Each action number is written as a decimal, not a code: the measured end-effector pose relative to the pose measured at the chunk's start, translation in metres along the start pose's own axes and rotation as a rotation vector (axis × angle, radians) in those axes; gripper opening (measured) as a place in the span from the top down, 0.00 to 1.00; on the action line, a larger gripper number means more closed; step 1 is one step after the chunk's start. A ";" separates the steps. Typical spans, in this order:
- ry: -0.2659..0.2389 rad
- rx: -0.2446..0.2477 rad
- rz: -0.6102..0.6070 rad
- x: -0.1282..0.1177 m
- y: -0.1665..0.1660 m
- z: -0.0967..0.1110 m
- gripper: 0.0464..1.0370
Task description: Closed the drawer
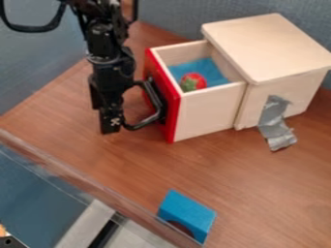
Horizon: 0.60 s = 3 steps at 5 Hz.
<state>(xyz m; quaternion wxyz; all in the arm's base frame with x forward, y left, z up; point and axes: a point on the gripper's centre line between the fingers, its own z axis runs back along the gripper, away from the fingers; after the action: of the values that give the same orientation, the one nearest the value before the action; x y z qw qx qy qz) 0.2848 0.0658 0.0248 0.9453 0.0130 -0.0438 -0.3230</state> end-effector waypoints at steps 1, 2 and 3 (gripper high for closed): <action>-0.008 0.001 -0.007 0.009 -0.001 -0.001 0.04; -0.017 0.004 -0.014 0.022 -0.003 -0.004 0.04; -0.021 -0.005 -0.017 0.034 -0.003 -0.009 0.04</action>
<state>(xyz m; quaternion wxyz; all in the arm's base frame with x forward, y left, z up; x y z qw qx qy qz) 0.3108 0.0422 0.0183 0.9421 0.0075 -0.0529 -0.3311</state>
